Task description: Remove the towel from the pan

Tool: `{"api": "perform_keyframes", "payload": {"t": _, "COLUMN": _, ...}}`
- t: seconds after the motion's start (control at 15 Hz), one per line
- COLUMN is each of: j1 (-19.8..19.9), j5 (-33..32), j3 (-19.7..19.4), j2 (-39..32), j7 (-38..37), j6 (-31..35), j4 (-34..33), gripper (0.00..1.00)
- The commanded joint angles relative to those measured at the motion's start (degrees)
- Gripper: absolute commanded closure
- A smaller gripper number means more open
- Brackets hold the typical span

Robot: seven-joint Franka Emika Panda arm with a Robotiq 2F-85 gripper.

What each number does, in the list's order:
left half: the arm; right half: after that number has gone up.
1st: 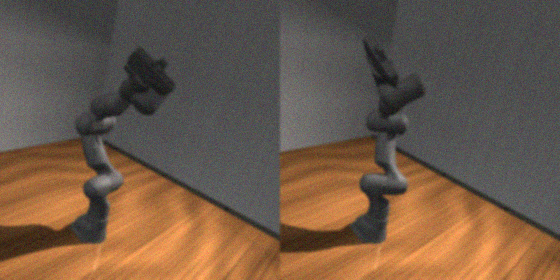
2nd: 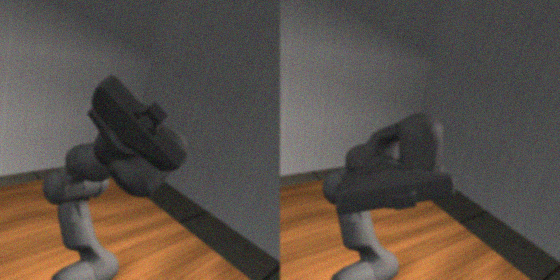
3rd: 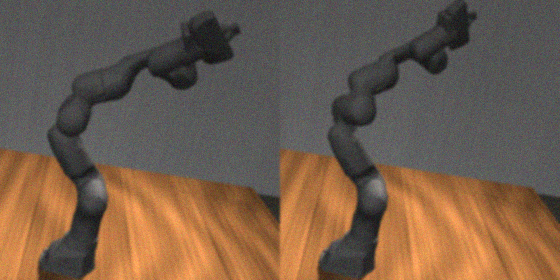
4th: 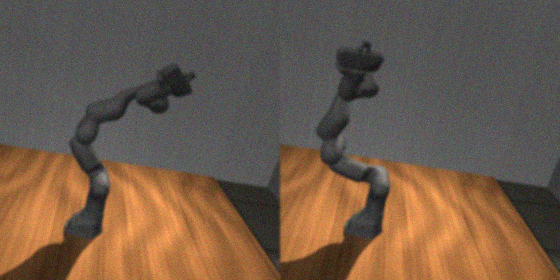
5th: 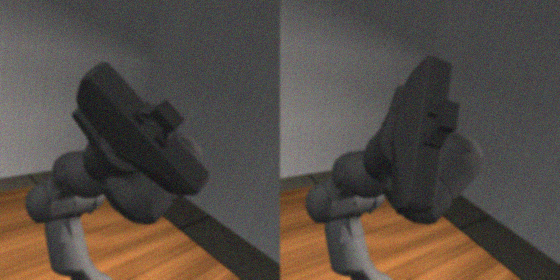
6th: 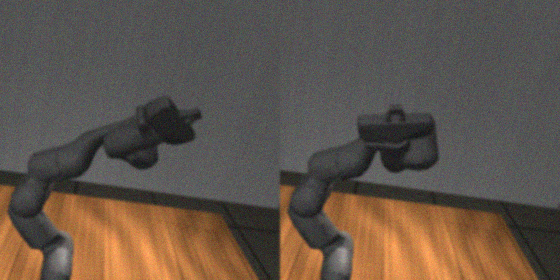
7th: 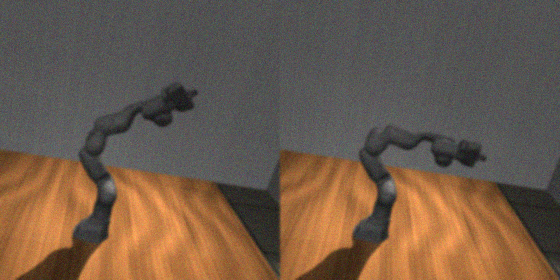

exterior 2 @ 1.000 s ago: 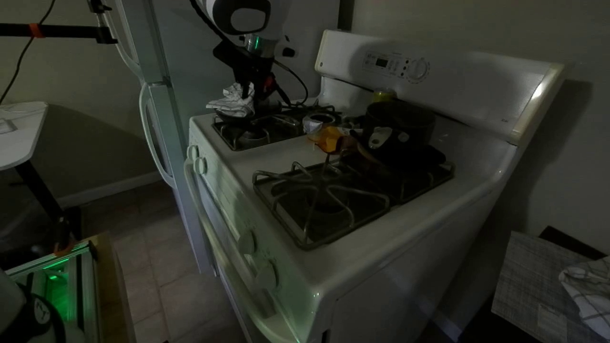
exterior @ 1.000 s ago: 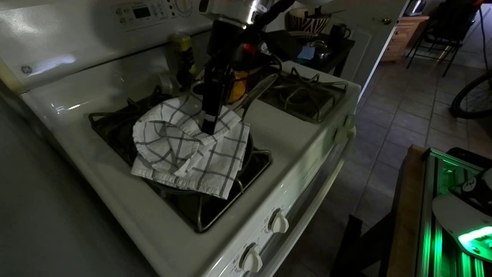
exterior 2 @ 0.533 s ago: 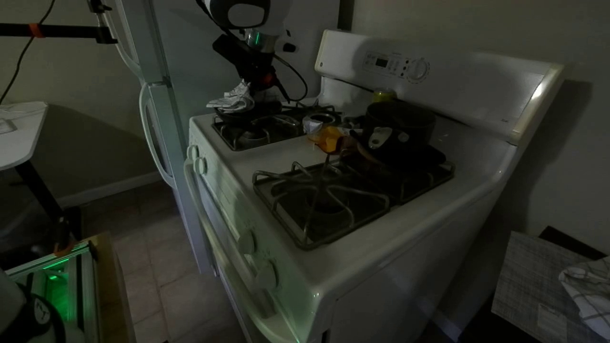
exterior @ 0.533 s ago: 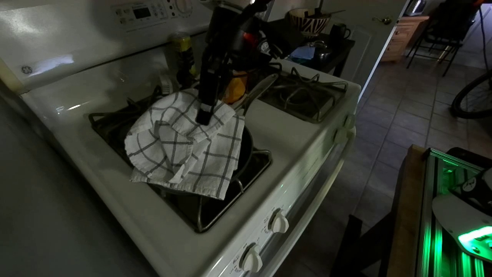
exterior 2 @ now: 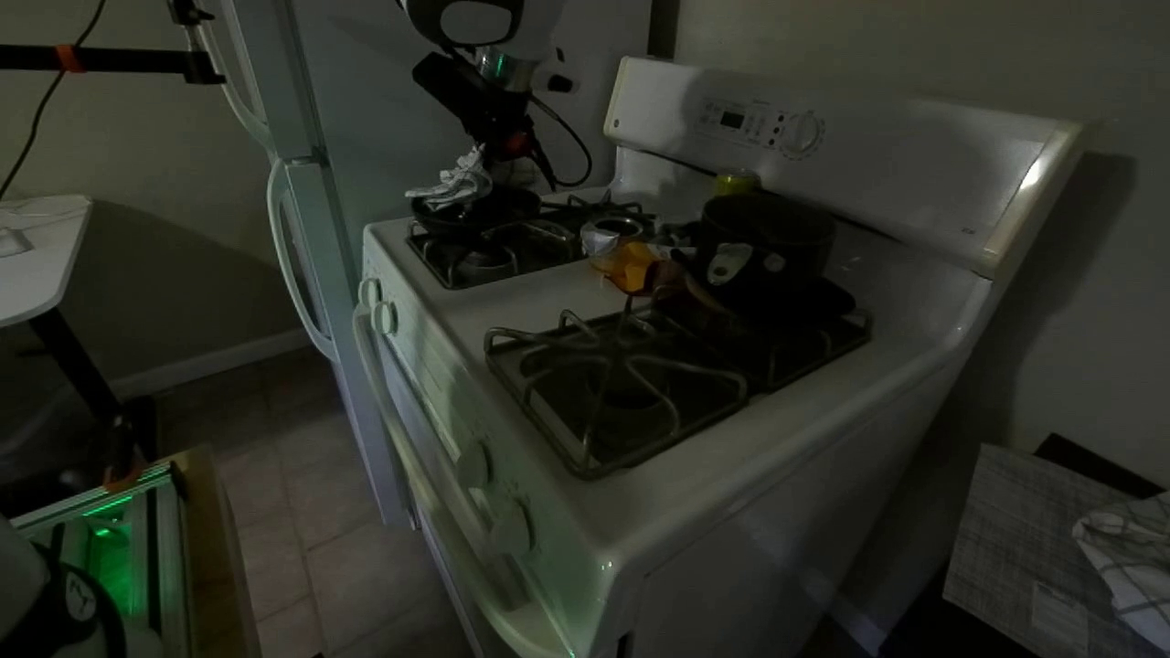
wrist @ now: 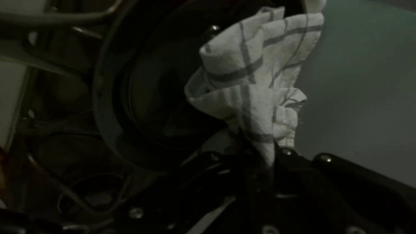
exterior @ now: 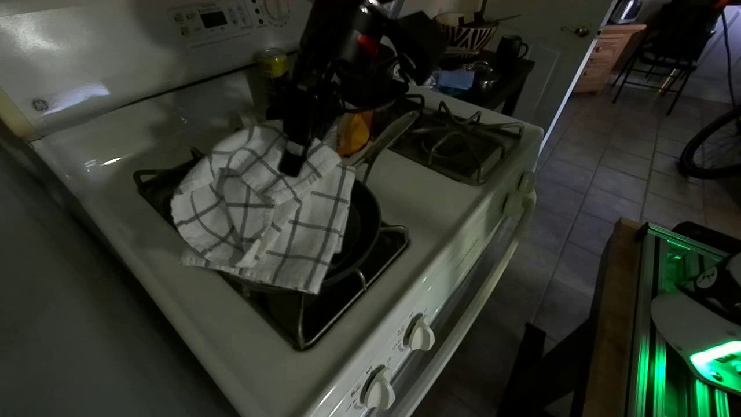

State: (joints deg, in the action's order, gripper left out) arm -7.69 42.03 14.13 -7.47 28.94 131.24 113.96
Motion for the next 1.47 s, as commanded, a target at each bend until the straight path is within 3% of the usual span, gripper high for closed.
{"api": "perform_keyframes", "payload": {"t": 0.0, "j1": 0.66, "j5": 5.94, "j3": -1.36, "j2": -3.13, "j7": -5.06, "j6": -1.26, "j4": -7.63, "gripper": 0.98}}
{"api": "perform_keyframes", "payload": {"t": 0.47, "j1": -1.65, "j5": 9.79, "j3": -0.57, "j2": -16.24, "j7": -16.67, "j6": -0.47, "j4": -28.13, "gripper": 0.98}}
{"api": "perform_keyframes", "payload": {"t": 0.8, "j1": -5.79, "j5": 1.47, "j3": -2.71, "j2": -25.63, "j7": -28.09, "j6": 1.68, "j4": -38.60, "gripper": 0.98}}
{"api": "perform_keyframes", "payload": {"t": 1.4, "j1": -8.87, "j5": -19.39, "j3": -8.11, "j2": -34.74, "j7": -49.12, "j6": 4.64, "j4": -44.69, "gripper": 0.98}}
